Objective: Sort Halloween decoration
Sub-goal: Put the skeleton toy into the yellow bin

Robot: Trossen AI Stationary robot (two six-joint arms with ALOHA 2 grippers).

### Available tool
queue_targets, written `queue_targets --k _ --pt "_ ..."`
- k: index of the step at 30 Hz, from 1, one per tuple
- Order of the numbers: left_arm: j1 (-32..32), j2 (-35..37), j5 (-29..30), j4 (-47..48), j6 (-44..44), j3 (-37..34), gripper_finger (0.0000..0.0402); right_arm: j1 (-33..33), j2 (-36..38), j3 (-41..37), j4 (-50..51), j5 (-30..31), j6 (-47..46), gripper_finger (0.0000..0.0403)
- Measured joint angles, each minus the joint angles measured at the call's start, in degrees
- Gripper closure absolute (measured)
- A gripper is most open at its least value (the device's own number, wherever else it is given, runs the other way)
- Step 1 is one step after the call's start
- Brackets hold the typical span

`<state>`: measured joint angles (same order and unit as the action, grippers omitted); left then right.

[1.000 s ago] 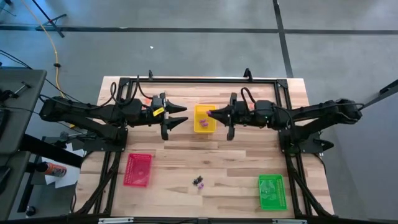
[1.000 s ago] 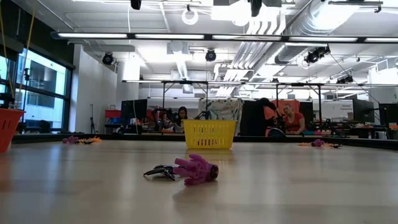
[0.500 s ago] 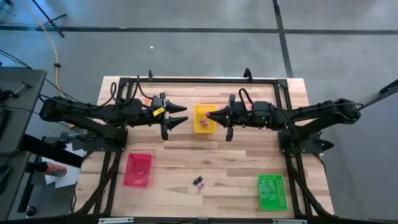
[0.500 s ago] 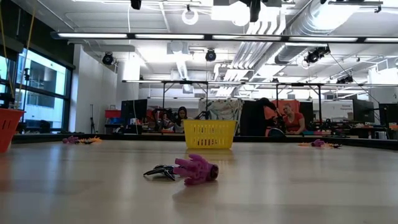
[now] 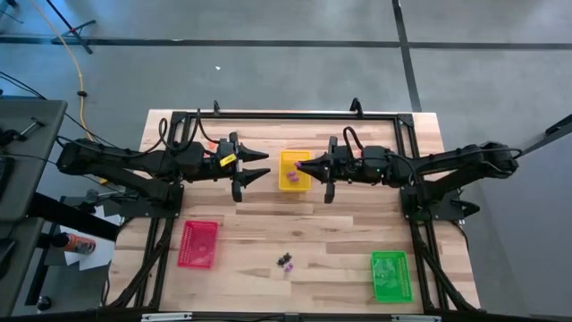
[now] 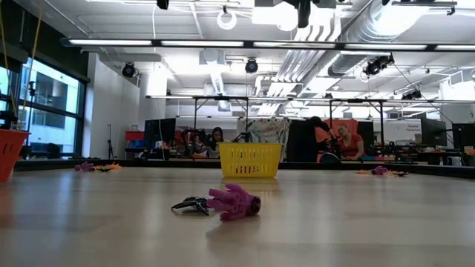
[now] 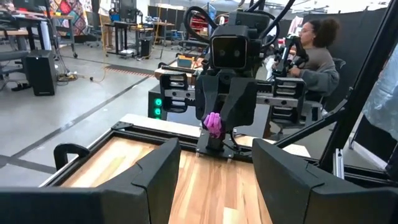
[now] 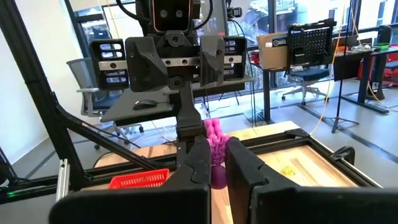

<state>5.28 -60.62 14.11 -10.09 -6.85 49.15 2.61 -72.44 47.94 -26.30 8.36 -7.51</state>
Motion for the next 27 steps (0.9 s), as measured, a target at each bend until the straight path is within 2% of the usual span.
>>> queue_targets --k 3,6,10,15,22,27 --pt "0.0 0.0 0.0 0.0 0.0 0.0 0.0213 0.0 0.0 0.2 1.6 3.6 -0.1 0.0398" --pt "0.0 0.0 0.0 0.0 0.0 0.0 0.0213 -1.4 -1.8 5.5 14.7 7.5 -1.5 0.0398" --pt "0.0 0.0 0.0 0.0 0.0 0.0 0.0213 -4.1 -8.9 16.7 34.4 6.5 0.2 0.0398" --pt "0.0 0.0 0.0 0.0 0.0 0.0 0.0213 -8.0 -19.6 26.0 48.8 4.2 6.3 0.0398" --pt "0.0 0.0 0.2 0.2 0.0 0.0 0.0213 -12.9 -31.6 29.1 51.3 1.6 8.0 0.0398" --pt "0.0 0.0 0.0 0.2 0.0 0.0 0.0213 -15.1 -37.7 29.2 51.4 1.5 4.4 0.0398"
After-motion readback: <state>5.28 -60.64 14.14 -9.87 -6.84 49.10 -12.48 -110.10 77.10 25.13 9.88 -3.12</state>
